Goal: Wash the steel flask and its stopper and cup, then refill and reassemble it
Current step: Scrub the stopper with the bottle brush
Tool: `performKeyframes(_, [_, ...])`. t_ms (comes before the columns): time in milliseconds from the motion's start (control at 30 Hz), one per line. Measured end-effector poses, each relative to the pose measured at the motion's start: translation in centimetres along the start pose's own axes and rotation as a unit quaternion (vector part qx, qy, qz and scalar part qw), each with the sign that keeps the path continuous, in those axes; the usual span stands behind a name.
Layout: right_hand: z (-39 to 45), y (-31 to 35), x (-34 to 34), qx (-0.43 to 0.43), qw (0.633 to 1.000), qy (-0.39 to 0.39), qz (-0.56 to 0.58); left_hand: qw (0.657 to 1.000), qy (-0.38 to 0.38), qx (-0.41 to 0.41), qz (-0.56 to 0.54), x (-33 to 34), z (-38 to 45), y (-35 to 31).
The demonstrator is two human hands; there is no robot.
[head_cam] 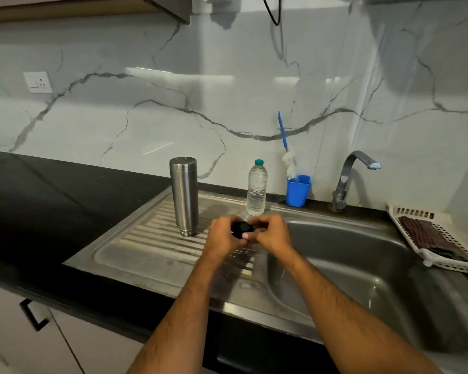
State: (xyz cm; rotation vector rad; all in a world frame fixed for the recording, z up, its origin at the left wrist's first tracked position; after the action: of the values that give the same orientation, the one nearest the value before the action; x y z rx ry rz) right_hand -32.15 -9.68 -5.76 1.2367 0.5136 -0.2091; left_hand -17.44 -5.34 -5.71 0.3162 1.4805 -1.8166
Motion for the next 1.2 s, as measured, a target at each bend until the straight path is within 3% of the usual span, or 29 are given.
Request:
performKeyframes(200, [0.0, -1.3, -6.5, -0.017, 0.999, -0.028, 0.027, 0.997, 0.011, 0.028, -0.07, 3.7, 0.9, -4.5])
performKeyframes(467, [0.0, -4.5, -13.1, -0.066, 0.997, -0.042, 0.025, 0.984, 0.097, 0.014, -0.146, 10.1, 2.8, -9.4])
performKeyframes(733, [1.8, -7.6, -17.2, -0.081, 0.992, -0.088, -0.03, 0.967, 0.122, -0.017, -0.225, 14.9, 4.8, -10.9])
performKeyframes(1000, [4.3, -10.5, -18.7, -0.036, 0.994, -0.097, -0.023, 0.947, 0.156, -0.047, -0.276, 18.5, 5.5, -9.8])
performKeyframes(1067, [5.2, -10.8, -18.3, -0.017, 0.996, -0.082, -0.015, 0.943, 0.139, -0.057, -0.298, 18.6, 5.9, -9.3])
performKeyframes(1200, [7.9, -9.5, -18.2, -0.01, 0.995, -0.101, 0.026, 0.947, 0.025, -0.076, -0.311, 17.0, 7.4, -8.6])
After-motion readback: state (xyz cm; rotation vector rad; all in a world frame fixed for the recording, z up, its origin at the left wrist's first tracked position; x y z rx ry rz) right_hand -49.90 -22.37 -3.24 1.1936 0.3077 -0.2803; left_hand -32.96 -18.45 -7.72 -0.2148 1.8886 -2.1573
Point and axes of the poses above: each hand's wrist, its own z-axis towards the middle knuckle, its own x-axis out of the palm, y = z × x, the point moved 9 cm from there along z, towards the middle knuckle, and after that the axes turned 3 degrees about -x, right-handed, at the moved point
